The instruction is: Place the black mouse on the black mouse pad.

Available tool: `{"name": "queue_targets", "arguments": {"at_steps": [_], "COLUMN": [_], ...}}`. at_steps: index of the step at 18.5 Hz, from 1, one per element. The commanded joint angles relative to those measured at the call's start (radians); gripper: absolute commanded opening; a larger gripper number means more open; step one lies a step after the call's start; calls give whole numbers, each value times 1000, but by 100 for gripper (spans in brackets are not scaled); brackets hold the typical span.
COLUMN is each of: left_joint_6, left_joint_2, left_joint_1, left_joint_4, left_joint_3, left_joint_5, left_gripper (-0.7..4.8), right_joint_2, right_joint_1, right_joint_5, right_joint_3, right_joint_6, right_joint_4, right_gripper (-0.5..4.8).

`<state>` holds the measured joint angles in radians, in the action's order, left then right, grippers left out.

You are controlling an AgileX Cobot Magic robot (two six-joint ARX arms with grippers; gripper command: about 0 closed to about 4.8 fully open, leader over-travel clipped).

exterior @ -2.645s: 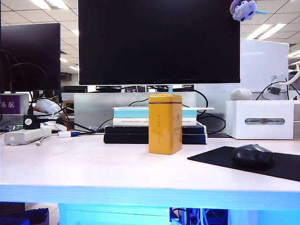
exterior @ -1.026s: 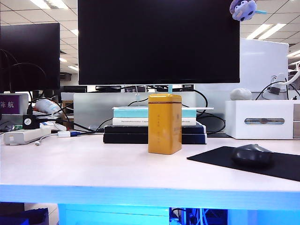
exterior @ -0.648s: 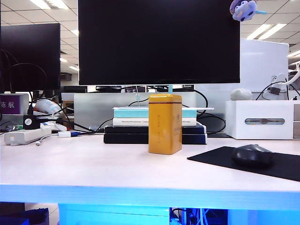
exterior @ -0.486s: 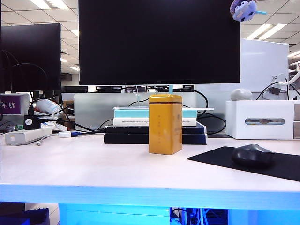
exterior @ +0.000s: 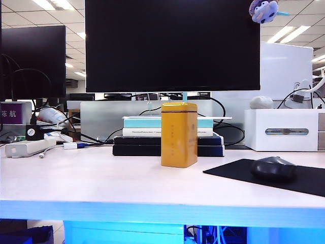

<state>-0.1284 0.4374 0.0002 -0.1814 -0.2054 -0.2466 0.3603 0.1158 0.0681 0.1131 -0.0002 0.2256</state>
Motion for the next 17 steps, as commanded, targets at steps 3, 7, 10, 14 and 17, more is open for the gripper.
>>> {"name": "queue_targets", "arguments": {"at_steps": [3,7,10,14,17], "left_joint_6": [-57,-44,-25,-30,-29], "left_joint_2": [-116,-200,-257,-347,-412], "left_joint_1": [2,2,2,2,2], "left_joint_4": [47,102,159,183,237], "left_joint_3": [80,108,127,174,198], "left_joint_5": [3,3,3,2,2], "left_gripper": [-6,-6,-6,-6,-6], "right_joint_2": [-143,-257,-328,-358,-358], "right_joint_1": [1,1,1,1,1], "right_joint_5": [5,2,-22,-36,-46], "right_joint_3": [0,-29,-63,-65,-68], "right_joint_6": [0,0,0,-4,-4], "right_joint_4": [-174,-249,-287,-345,-360], "right_gripper": [-6,-6,-6,-6,-6]}}
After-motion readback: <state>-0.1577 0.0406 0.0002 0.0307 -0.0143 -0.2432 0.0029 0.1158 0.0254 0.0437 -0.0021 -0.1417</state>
